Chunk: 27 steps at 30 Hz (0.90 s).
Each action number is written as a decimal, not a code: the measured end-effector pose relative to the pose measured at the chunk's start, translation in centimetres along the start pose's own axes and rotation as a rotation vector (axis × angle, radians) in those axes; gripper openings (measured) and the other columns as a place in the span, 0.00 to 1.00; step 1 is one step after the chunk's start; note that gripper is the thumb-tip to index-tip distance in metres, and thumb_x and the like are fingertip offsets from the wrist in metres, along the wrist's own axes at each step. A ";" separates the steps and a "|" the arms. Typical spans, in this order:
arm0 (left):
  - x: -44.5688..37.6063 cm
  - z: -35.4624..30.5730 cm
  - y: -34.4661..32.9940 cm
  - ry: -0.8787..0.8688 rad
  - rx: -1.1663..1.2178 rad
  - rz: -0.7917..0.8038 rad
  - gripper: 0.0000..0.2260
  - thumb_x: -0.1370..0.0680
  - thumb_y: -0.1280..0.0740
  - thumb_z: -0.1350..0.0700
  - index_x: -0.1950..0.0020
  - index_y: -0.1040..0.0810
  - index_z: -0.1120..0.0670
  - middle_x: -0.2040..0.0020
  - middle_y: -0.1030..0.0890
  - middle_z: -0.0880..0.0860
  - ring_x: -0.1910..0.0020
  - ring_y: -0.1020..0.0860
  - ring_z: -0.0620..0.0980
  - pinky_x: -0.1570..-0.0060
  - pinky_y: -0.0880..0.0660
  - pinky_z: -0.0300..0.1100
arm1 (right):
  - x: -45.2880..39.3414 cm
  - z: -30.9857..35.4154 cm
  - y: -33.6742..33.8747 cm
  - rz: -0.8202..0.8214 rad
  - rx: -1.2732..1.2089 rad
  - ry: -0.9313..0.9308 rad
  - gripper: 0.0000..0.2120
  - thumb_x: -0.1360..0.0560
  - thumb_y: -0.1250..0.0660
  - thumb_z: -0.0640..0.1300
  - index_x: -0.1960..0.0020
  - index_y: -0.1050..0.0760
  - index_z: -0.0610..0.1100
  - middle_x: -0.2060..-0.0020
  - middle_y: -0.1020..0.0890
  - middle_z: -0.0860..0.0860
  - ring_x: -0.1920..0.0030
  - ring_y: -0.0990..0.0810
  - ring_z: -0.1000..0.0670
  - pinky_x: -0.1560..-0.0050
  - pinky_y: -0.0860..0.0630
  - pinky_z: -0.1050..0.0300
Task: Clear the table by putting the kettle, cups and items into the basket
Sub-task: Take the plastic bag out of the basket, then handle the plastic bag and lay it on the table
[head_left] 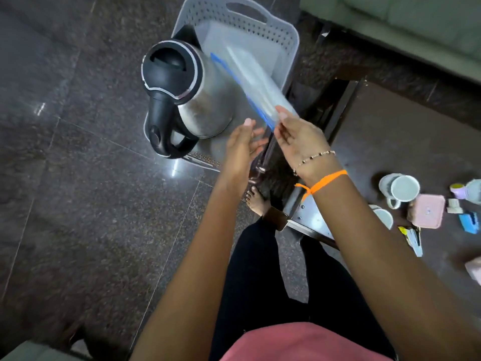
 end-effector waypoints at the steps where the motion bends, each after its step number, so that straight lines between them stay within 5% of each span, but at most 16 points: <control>1: 0.6 0.2 -0.9 -0.018 0.005 0.014 0.07 0.19 0.43 0.53 0.45 0.28 0.54 0.53 0.21 0.50 0.57 0.21 0.45 0.55 0.24 0.34 | 1.2 0.2 1.6 -0.005 -0.020 -0.028 0.08 0.23 0.39 0.33 0.55 0.22 0.41 0.63 0.20 0.53 0.62 0.26 0.58 0.66 0.25 0.74; 7: 5.1 3.9 -6.4 -0.059 -0.171 0.080 0.06 0.23 0.37 0.66 0.51 0.26 0.56 0.61 0.22 0.53 0.64 0.22 0.43 0.52 0.24 0.38 | 6.3 1.6 11.4 -0.082 -0.002 -0.158 0.09 0.24 0.38 0.35 0.60 0.24 0.44 0.66 0.23 0.51 0.64 0.27 0.56 0.69 0.24 0.72; 12: 9.2 8.4 -11.2 -0.048 -0.281 0.041 0.08 0.27 0.38 0.69 0.57 0.26 0.56 0.60 0.25 0.58 0.60 0.27 0.53 0.57 0.27 0.43 | 8.6 2.8 19.8 -0.116 0.318 -0.225 0.13 0.20 0.44 0.52 0.58 0.30 0.46 0.69 0.25 0.49 0.70 0.30 0.53 0.70 0.26 0.64; 16: 11.5 11.5 -13.8 -0.067 -0.389 0.007 0.07 0.27 0.36 0.67 0.56 0.24 0.55 0.57 0.21 0.58 0.57 0.23 0.53 0.50 0.24 0.51 | 9.8 4.4 25.1 -0.351 0.545 0.020 0.11 0.20 0.44 0.50 0.56 0.33 0.44 0.70 0.32 0.51 0.71 0.35 0.53 0.71 0.36 0.62; 20: 13.3 14.1 -16.6 -0.095 -0.489 0.069 0.09 0.28 0.36 0.67 0.60 0.23 0.53 0.65 0.22 0.51 0.64 0.24 0.47 0.58 0.26 0.43 | 11.3 5.9 27.4 -0.368 0.535 0.500 0.08 0.24 0.35 0.39 0.60 0.31 0.48 0.60 0.27 0.51 0.55 0.29 0.51 0.53 0.31 0.62; 24: 14.6 15.8 -18.9 -0.117 -0.538 0.107 0.09 0.30 0.36 0.64 0.61 0.22 0.50 0.66 0.22 0.49 0.65 0.24 0.45 0.59 0.26 0.39 | 11.5 7.2 28.0 -0.220 0.683 0.478 0.12 0.30 0.34 0.32 0.56 0.33 0.46 0.62 0.26 0.50 0.57 0.24 0.47 0.52 0.24 0.49; 27: 15.3 16.5 -19.8 -0.134 -0.547 0.096 0.08 0.30 0.36 0.63 0.59 0.22 0.51 0.62 0.20 0.51 0.61 0.23 0.47 0.56 0.26 0.41 | 11.9 8.0 29.1 -0.240 0.773 0.536 0.15 0.33 0.36 0.29 0.54 0.35 0.43 0.64 0.27 0.51 0.65 0.27 0.50 0.62 0.26 0.63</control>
Point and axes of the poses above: each hand's wrist, its own x-axis away from the middle knuckle, its own y-axis out of the back of the hand, z = x × y, the point moved 1 cm from there along -x, towards the middle knuckle
